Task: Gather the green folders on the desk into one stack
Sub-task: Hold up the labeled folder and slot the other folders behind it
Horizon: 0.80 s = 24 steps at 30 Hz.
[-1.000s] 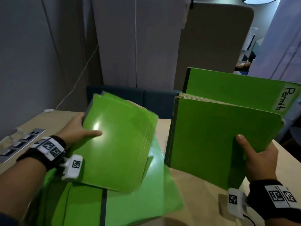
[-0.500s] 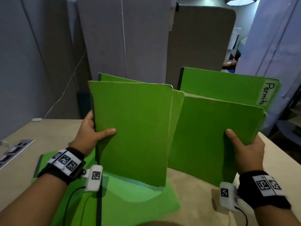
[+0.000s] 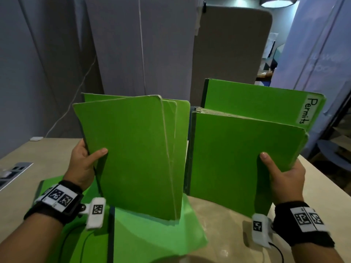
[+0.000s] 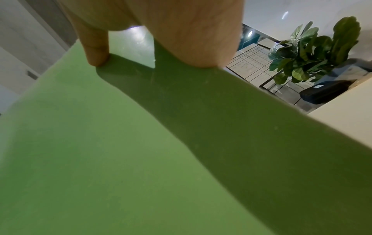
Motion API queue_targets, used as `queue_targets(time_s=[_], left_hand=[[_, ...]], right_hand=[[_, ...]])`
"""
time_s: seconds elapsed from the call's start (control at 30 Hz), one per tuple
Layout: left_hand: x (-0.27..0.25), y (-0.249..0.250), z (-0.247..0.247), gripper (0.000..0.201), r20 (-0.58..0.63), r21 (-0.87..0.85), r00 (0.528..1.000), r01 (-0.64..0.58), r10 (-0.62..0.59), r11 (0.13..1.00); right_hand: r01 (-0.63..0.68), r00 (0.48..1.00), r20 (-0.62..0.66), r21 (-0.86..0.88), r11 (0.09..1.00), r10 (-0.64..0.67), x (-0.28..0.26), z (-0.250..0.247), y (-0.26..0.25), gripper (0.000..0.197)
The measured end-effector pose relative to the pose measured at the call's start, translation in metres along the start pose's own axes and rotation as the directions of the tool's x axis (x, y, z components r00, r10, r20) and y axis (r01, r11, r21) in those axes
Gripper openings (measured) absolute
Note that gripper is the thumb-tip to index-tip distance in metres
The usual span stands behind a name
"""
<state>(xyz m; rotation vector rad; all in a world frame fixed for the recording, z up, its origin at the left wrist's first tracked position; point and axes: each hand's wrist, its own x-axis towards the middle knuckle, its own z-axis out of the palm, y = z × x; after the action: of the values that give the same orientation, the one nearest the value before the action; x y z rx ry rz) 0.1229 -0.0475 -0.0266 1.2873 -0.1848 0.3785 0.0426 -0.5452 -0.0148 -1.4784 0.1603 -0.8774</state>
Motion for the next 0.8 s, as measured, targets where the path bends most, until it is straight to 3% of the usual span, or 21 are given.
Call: queue_targets(time_s=[0.23, 0.37, 0.53, 0.67, 0.8], left_hand=[[-0.003, 0.008, 0.047, 0.056, 0.065, 0.045, 0.998, 0.002, -0.005, 0.999], [-0.009, -0.005, 0.104, 0.050, 0.089, 0.218, 0.996, 0.012, -0.032, 0.976], [-0.026, -0.032, 0.162, 0.048, 0.115, 0.220, 0.986, 0.091, -0.118, 0.971], [-0.042, -0.042, 0.206, 0.056, 0.241, 0.238, 0.952, 0.132, -0.190, 0.962], [-0.050, -0.048, 0.235, 0.084, 0.276, 0.270, 0.932, 0.159, -0.235, 0.950]], right_hand=[[0.019, 1.000, 0.023, 0.063, 0.998, -0.020, -0.006, 0.004, -0.007, 0.055], [0.032, 0.999, 0.009, 0.119, 0.992, -0.033, -0.013, 0.008, -0.016, 0.074], [0.024, 1.000, -0.009, 0.117, 0.993, -0.023, -0.017, 0.006, -0.018, 0.080], [0.017, 1.000, 0.018, 0.111, 0.994, -0.019, -0.020, 0.003, -0.018, 0.086], [0.001, 0.998, 0.062, 0.102, 0.995, -0.007, -0.019, 0.004, -0.018, 0.051]])
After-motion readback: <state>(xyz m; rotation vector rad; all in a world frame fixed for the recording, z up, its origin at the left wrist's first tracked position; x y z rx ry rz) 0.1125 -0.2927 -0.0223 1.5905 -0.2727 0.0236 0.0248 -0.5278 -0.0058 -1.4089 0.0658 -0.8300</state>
